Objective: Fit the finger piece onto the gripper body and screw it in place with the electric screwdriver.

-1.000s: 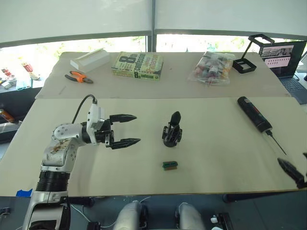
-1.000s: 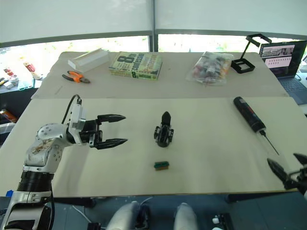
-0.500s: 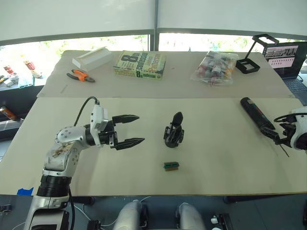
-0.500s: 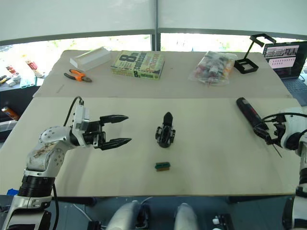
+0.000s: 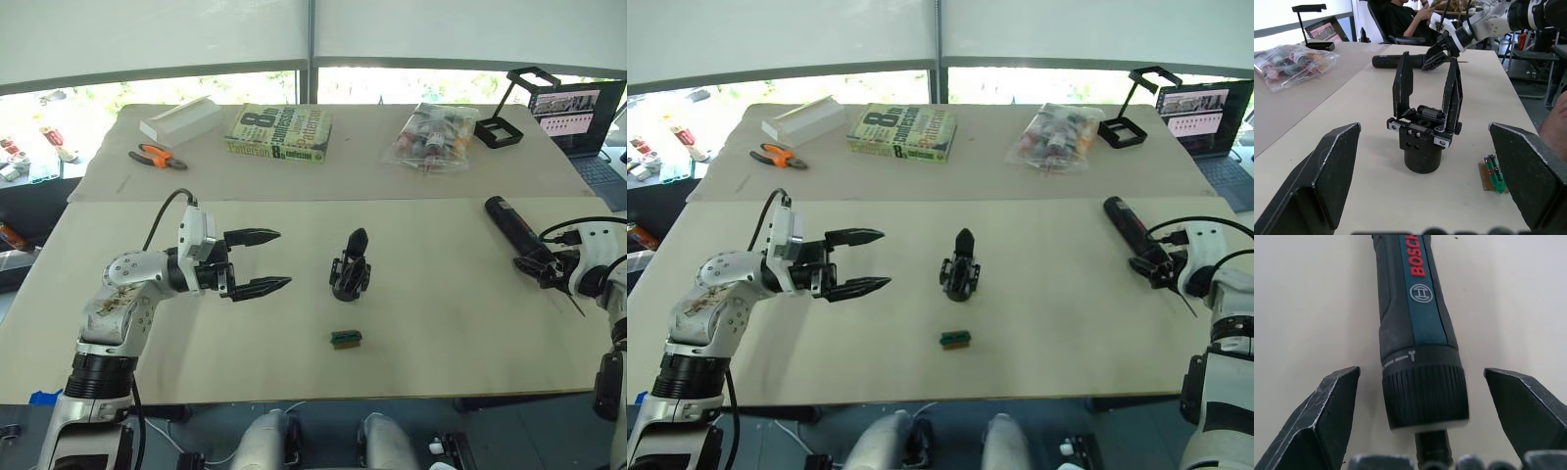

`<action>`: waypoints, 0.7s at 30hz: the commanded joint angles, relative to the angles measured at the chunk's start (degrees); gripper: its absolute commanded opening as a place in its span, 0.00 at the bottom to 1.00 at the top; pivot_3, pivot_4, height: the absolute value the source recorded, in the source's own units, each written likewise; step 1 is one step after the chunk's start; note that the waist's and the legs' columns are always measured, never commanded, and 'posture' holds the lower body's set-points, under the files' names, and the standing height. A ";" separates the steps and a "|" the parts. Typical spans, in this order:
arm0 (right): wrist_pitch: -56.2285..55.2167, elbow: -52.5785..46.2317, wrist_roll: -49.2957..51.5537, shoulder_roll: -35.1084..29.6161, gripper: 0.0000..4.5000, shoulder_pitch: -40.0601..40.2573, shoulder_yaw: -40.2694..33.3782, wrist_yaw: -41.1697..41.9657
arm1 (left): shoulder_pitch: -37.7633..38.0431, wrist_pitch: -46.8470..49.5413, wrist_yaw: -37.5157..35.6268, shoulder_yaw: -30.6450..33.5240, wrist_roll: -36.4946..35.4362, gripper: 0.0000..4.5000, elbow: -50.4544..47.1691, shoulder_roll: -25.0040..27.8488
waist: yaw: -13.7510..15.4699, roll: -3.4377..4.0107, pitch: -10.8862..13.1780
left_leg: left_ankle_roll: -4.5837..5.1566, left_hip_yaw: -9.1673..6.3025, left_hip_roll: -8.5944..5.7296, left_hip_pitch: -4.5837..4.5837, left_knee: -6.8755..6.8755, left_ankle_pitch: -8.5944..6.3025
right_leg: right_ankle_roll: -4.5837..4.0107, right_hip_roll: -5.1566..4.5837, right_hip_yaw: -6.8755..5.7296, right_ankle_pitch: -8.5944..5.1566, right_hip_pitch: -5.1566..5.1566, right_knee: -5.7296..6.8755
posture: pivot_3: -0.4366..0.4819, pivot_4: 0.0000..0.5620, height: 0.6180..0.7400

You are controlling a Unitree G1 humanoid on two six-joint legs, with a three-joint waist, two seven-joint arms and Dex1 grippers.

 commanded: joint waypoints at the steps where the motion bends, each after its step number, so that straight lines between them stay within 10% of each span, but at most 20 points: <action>1: -1.53 0.15 0.51 -0.28 0.74 -0.85 -0.71 1.95 | -1.04 -0.19 -0.11 0.84 -0.92 1.00 -1.25 0.74 | 0.01 0.00 0.00 | 0.00 0.01 -0.01 0.00 0.00 0.00 | 0.00 0.00 0.01 0.00 0.00 0.00 | 0.48 0.27 1.00; 5: -1.18 -0.51 0.95 0.06 0.43 -0.34 -1.11 3.87 | -1.37 -0.19 -0.12 0.30 -0.71 1.00 -1.16 0.52 | -0.14 0.00 0.00 | -0.01 0.01 0.02 0.00 0.00 0.00 | 0.00 0.02 0.01 0.00 0.01 0.00 | 0.48 0.27 1.00; 12: -5.88 -4.36 2.53 -2.32 0.42 2.71 -2.97 6.78 | -2.23 -1.03 -0.23 -0.61 -0.38 1.00 -0.87 -0.44 | -0.01 0.00 0.00 | -0.02 0.01 0.03 0.01 -0.01 0.01 | 0.00 0.03 0.01 0.00 0.00 0.00 | 0.48 0.27 1.00; 21: 19.95 -67.14 17.22 -6.76 0.42 37.78 -16.18 15.33 | -1.01 -0.22 -3.78 -0.24 -3.98 1.00 -4.59 0.21 | 0.93 0.46 0.17 | -0.02 -0.07 0.11 -0.19 0.03 0.01 | 0.01 0.02 -0.03 -0.01 -0.16 0.07 | 0.48 0.27 1.00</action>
